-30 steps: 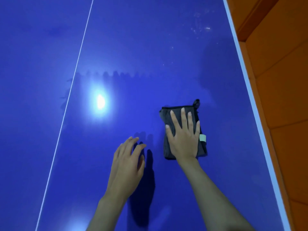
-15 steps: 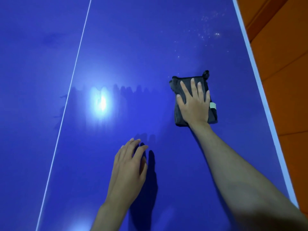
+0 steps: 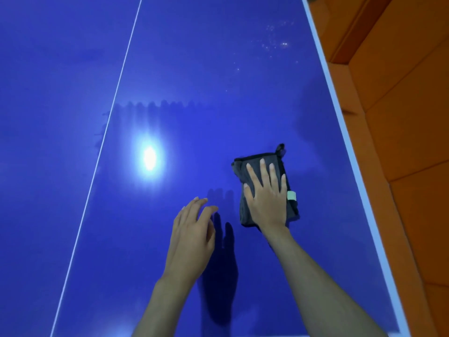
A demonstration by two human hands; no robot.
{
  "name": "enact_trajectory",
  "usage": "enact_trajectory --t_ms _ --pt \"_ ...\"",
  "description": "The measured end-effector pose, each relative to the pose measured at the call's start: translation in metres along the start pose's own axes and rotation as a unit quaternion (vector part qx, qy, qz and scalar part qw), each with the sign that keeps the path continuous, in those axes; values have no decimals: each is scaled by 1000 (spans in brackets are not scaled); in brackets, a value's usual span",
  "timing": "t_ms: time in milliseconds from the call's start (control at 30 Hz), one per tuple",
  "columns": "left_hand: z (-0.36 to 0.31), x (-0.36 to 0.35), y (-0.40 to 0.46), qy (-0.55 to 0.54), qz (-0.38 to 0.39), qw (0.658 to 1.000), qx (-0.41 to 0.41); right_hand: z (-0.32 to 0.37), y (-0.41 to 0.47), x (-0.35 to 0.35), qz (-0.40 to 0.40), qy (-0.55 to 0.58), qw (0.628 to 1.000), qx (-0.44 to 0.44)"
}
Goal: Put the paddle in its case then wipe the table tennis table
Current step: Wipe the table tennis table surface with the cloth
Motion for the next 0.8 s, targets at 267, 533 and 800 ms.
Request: enact_trajectory --t_ms 267,533,800 --pt "-30 -1 -89 30 -15 999 -18 -23 -185 35 8 5 1000 20" --pt "-40 -7 -123 39 -3 999 -14 -29 -293 56 27 16 999 -22" --pt "-56 -17 -71 8 3 1000 -6 -39 -210 46 7 10 999 -49"
Point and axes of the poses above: each hand's wrist, its own y-axis towards the middle knuckle, its own x-axis out of the back of the hand, z = x × y, the point moved 6 cm from there along y, towards the middle knuckle, and after that the axes turned 7 degrees about -z, right-handed, at the moved point
